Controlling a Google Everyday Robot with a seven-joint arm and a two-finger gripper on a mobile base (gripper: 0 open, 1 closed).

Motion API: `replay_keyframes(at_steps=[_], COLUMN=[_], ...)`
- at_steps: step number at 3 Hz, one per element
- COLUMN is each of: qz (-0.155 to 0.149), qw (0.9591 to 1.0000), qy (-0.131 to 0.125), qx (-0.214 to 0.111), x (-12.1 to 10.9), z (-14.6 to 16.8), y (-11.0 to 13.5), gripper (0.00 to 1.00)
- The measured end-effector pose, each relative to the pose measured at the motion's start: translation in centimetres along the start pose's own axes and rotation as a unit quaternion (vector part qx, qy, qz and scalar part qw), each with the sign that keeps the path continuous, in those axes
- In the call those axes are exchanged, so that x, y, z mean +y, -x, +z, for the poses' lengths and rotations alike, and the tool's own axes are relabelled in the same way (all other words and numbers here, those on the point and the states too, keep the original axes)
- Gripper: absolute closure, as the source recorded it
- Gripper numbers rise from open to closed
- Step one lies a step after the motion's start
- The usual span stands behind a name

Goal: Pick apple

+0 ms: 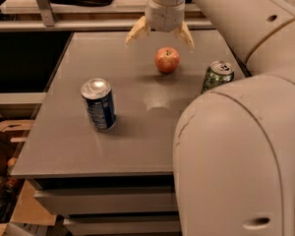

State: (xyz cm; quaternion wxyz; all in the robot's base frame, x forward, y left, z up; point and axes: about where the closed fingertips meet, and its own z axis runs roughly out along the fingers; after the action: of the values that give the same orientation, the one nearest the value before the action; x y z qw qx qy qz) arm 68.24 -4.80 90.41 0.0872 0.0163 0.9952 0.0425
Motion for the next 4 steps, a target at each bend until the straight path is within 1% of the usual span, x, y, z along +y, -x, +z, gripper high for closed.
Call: replay_keyframes(at_steps=[1,2,4], qz=[0.018,0.034,0.066], qw=[0.9997,0.9989,0.9968], qy=[-0.011,-0.018,-0.036], qx=[0.016,0.026,0.027], x=[0.4,-0.1,-2.4], z=[1.6,2.9,4.2], y=[-0.2,-0.4,-0.6], gripper=[0.0,0.0,0.0])
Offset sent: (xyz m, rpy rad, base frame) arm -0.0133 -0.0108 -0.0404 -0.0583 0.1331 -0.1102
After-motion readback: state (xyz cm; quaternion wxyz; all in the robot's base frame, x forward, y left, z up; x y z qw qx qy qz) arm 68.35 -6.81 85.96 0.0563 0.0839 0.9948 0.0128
